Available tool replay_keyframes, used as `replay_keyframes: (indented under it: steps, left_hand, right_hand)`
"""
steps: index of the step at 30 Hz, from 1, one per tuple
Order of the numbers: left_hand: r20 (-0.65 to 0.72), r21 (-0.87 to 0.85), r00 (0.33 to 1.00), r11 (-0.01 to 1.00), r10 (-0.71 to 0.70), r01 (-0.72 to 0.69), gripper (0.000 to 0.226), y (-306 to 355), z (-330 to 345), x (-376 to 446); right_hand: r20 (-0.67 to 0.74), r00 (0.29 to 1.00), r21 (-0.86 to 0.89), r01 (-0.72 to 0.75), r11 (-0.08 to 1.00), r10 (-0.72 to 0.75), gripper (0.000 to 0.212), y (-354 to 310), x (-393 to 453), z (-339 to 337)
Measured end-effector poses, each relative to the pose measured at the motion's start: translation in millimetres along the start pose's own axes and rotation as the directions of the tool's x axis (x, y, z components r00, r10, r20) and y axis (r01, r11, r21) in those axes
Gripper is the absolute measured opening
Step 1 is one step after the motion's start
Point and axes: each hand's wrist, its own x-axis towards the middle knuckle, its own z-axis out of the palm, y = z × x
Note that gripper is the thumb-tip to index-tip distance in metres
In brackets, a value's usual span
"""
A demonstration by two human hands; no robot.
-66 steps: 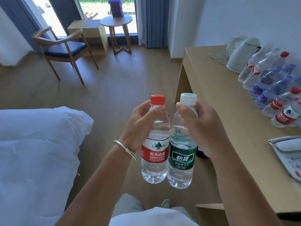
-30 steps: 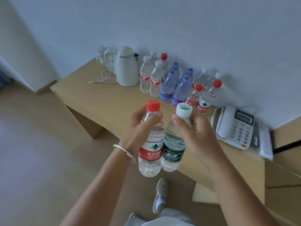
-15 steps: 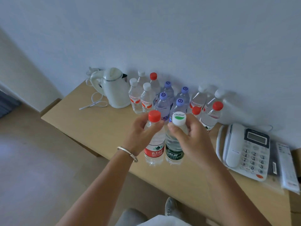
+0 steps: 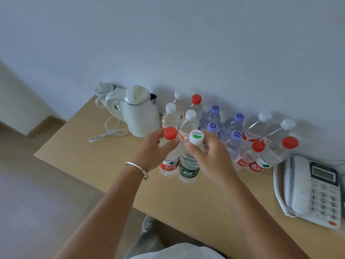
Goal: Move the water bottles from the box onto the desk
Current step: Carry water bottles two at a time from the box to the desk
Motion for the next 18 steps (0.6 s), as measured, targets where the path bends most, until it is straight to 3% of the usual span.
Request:
replay_keyframes:
  steps: [12,18]
  left_hand:
    - [0.225,0.016,0.971,0.996,0.079,-0.085,0.029,-69.4,-54.4,76.2]
    - [0.273,-0.012,0.959,0.997,0.071,-0.07,0.025,-77.3,-49.2,82.2]
  right_hand:
    - [-0.265,0.946,-0.147,-0.23,0.962,0.186,0.014,-18.4,38.5,87.9]
    - [-0.307,0.936,-0.168,-0.234,0.958,0.175,0.013,-13.7,38.5,94.9]
